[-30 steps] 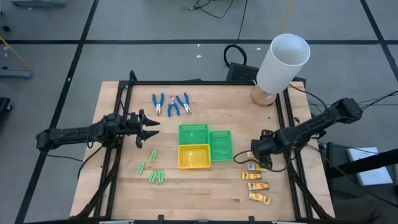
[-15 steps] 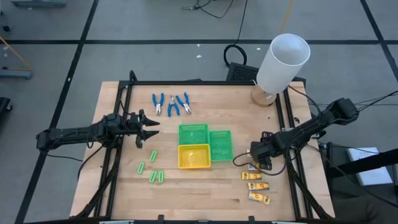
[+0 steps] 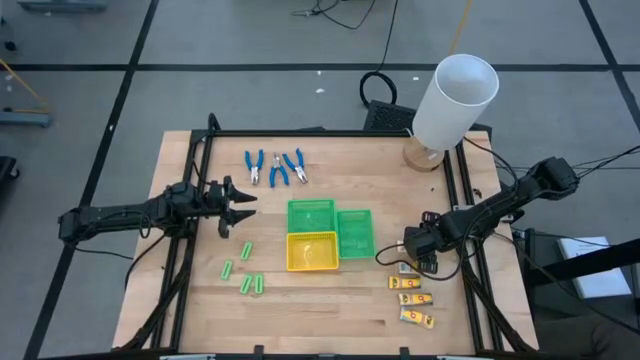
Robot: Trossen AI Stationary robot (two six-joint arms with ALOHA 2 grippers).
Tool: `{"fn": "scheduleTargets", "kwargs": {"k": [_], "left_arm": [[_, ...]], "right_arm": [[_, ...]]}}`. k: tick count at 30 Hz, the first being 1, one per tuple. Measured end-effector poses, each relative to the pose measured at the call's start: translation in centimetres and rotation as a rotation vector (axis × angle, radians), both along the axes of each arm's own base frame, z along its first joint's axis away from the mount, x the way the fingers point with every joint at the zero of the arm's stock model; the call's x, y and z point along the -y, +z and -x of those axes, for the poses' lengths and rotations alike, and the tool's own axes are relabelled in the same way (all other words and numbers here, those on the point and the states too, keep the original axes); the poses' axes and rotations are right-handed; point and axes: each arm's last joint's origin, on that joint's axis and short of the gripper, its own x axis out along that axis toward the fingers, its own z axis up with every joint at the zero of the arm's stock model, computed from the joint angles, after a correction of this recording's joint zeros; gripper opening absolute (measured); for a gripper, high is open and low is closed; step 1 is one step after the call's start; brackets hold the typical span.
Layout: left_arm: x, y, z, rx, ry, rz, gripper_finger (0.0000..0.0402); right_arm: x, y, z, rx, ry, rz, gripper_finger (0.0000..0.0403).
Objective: Pick & Place School Supplies
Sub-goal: Put the yellow crayon box into the right green bin
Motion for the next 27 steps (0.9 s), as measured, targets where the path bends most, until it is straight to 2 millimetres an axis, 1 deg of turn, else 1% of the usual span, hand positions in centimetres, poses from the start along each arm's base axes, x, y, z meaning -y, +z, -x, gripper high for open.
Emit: {"fn": "scheduleTargets", "kwargs": {"k": [7,27], "left_arm": [[0.0,0.0,0.0,0.0,0.0,0.0,0.0214],[0.0,0.0,0.0,0.0,0.0,0.0,0.0214]], "right_arm": [[-0.13,-0.01,-0.32,0.035,0.006,-0.014,0.0203],[-0.15,-0.01,-0.41,0.045,0.007,-0.011,0.0165]]}}
